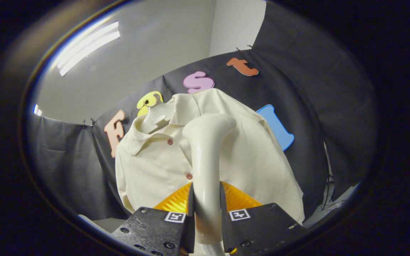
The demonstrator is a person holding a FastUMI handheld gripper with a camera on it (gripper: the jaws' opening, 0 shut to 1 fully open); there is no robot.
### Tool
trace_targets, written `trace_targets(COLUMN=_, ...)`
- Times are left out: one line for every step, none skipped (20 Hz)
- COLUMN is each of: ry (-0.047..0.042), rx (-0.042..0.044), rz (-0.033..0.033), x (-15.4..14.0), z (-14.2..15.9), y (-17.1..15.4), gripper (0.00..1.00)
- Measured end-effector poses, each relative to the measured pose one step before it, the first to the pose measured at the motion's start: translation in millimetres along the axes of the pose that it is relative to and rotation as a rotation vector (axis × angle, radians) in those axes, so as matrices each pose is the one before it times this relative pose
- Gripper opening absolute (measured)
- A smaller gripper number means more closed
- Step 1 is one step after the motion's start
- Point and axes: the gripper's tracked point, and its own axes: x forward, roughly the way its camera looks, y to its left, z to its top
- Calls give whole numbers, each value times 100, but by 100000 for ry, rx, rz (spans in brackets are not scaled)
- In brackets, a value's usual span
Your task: Iron the clothes twice with a garment steamer, once on the left side and once on the right side.
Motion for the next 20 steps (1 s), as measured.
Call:
trace_targets(ry=-2083, rx=1079, rz=-225, x=391, z=645, y=-178, gripper=30)
trace_targets(ry=-389, rx=873, rz=580, x=323, z=223, y=5, gripper=30)
trace_targets(ry=398, rx=372, rz=419, x=234, z=-59, y=-47, gripper=29)
trace_targets(ry=569, rx=-907, rz=-386, x=384, z=-273, y=-332, gripper=30)
trace_targets(ry=335, rx=-1078, rz=175, x=211, z=-162, y=-196, gripper=30)
trace_targets(ry=-315, rx=522, rz=139, x=-26, z=138, y=-94, gripper=30)
trace_targets(ry=-288, rx=1777, rz=478, x=-53, z=-52, y=129, gripper=30)
trace_targets(ry=624, rx=740, rz=670, x=-115, z=-424, y=-60, gripper=30)
trace_targets(ry=-599, rx=41, rz=-7, x=-11, z=-162, y=-232, gripper=30)
trace_targets(ry=382, rx=96, rz=-347, x=-67, z=-432, y=-245, gripper=30)
trace_targets(ry=1107, rx=-543, rz=-468, x=-278, z=-547, y=-338, gripper=30)
trace_targets(ry=1150, rx=-482, rz=-695, x=-324, z=-685, y=-426, gripper=30)
trace_targets(ry=453, rx=648, rz=-571, x=-247, z=-359, y=-404, gripper=30)
trace_targets(ry=603, rx=1208, rz=-229, x=-411, z=-503, y=-227, gripper=30)
trace_targets(ry=818, rx=995, rz=-192, x=-244, z=-512, y=-287, gripper=30)
trace_targets(ry=400, rx=975, rz=-468, x=-304, z=-422, y=-475, gripper=30)
trace_targets(ry=683, rx=875, rz=-659, x=-207, z=-356, y=-355, gripper=30)
trace_targets(ry=369, rx=399, rz=-642, x=-147, z=-430, y=-225, gripper=30)
trace_targets(ry=790, rx=-324, rz=-565, x=-218, z=-362, y=-324, gripper=30)
trace_targets(ry=517, rx=-315, rz=-670, x=-293, z=-293, y=-267, gripper=30)
